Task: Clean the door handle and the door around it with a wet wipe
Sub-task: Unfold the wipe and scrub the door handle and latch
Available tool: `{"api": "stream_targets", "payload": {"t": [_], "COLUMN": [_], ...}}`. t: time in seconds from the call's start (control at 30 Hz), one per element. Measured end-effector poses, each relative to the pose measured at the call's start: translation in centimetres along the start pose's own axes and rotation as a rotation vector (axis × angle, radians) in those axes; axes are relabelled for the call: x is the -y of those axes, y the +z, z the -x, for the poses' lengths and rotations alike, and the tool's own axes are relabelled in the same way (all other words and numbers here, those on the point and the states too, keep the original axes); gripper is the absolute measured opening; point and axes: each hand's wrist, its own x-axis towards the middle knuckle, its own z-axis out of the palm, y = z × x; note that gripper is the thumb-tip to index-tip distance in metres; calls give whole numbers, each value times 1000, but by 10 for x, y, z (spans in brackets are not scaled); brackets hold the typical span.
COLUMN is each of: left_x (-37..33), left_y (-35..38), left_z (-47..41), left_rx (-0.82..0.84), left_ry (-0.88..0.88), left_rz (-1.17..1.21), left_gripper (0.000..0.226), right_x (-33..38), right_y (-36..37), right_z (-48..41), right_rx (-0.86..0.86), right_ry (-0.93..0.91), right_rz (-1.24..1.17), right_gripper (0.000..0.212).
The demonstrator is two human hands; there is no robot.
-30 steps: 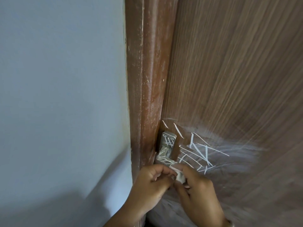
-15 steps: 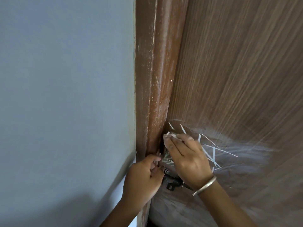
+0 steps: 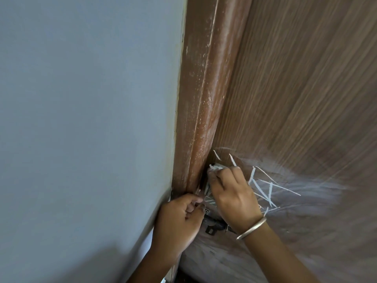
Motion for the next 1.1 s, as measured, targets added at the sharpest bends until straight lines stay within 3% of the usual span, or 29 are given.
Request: {"api": "stream_targets", "payload": {"t": [0.13,0.37,0.57,0.77,1.1], "left_x": [0,-2,-2,-2,1], "left_y": [-1,0,-1,-1,0], "left_z": [0,1,-1,1,2], "left_rx": [-5,-8,-16,-22,-15], "left_ry": [-3,-1,-5,3,0], "left_rz": [2,-2,-8,2,1], "left_gripper": [25,17,28,23,15], "right_x": [-1,-10,2,-5,-1], "right_y": [-4,-11,-2,-9,-3], "right_z": [0,8,-7,10,-4], "right_rx": [58,-36,38,17,-25], "right_ry": [6,100,38,165,54], "right_rz": [15,-9,0,-6,33], "right_gripper": [20,9,15,21,18]}}
